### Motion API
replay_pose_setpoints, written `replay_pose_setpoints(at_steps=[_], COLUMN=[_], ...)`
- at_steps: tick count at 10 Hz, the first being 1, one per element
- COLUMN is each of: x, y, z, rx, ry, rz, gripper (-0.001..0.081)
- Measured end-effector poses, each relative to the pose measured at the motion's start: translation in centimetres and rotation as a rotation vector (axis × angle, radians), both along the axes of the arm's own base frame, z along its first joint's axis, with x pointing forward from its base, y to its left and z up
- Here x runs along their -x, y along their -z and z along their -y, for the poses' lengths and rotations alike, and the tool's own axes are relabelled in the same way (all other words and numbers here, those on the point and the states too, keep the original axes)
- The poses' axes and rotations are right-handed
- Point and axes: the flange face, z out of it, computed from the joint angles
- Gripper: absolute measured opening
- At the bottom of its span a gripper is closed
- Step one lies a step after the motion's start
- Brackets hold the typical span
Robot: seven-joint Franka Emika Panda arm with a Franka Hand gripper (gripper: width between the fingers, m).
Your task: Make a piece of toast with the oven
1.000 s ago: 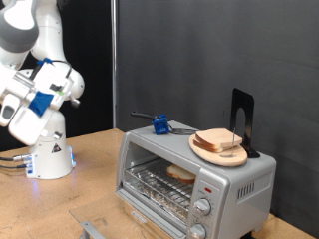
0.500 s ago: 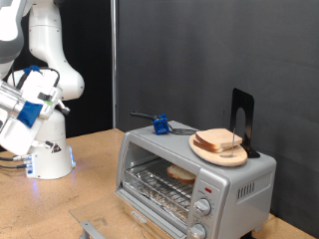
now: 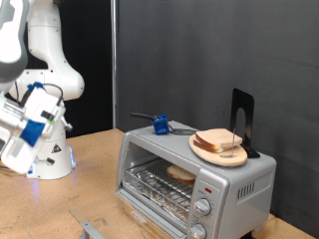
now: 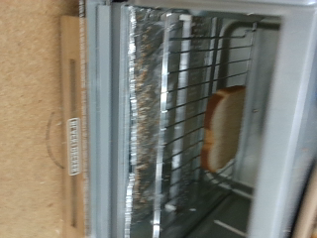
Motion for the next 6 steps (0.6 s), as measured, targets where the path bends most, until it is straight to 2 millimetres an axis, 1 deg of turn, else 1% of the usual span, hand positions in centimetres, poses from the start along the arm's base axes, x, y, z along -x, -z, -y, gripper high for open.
replay_pose_setpoints(at_steps=[4, 6], x=[-1.7, -2.5], y=[6.5, 8.9], z=[-1.6, -2.4], rx=[0.049, 0.068], ry=[-0.009, 0.002], rz=[-0.034, -0.044], gripper=[0.0809, 0.0809])
